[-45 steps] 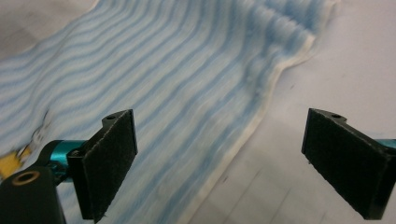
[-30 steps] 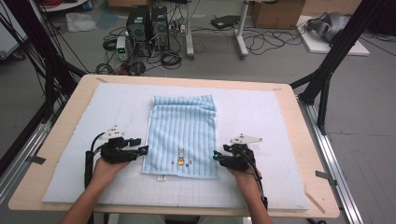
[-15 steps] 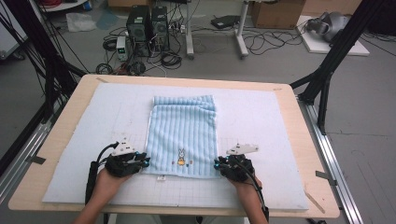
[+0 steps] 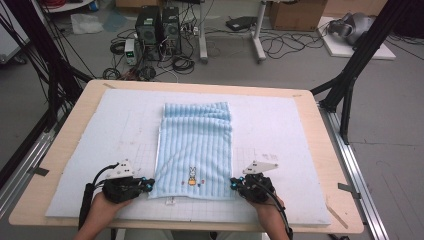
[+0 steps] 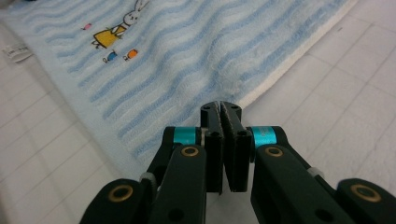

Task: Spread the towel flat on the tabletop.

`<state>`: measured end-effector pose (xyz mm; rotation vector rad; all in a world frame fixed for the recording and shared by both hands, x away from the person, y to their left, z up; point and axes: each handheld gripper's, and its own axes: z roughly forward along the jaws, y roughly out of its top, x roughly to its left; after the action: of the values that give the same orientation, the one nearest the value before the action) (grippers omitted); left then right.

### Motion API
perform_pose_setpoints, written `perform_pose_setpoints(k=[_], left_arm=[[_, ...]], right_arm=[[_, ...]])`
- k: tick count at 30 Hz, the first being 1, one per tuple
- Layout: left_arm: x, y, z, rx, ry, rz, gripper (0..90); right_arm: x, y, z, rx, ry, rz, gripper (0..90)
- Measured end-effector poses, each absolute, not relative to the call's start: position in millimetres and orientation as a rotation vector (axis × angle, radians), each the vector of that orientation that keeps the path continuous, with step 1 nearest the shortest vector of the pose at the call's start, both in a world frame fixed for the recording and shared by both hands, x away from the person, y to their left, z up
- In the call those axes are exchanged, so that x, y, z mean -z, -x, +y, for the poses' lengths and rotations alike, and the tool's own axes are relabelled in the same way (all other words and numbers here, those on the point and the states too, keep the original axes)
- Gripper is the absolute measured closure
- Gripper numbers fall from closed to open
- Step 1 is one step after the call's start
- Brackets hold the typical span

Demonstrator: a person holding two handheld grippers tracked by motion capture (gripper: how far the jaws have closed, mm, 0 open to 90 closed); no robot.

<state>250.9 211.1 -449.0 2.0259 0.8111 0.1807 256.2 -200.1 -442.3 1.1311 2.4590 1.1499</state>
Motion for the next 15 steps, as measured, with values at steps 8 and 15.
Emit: perform_pose_setpoints(k=[8,15], left_arm=[[446.6,-221.1,214.1,-0.116,-2.032,0.739,87.0],[444.8,-192.6,215.3,-0.067,-2.069,0.653,87.2]], right_arm=[[436.1,-218.8,-211.4,-1.163,-1.118,2.487,87.8],[434.1,-188.3,-215.6,-1.151,-1.104,2.534,88.0]])
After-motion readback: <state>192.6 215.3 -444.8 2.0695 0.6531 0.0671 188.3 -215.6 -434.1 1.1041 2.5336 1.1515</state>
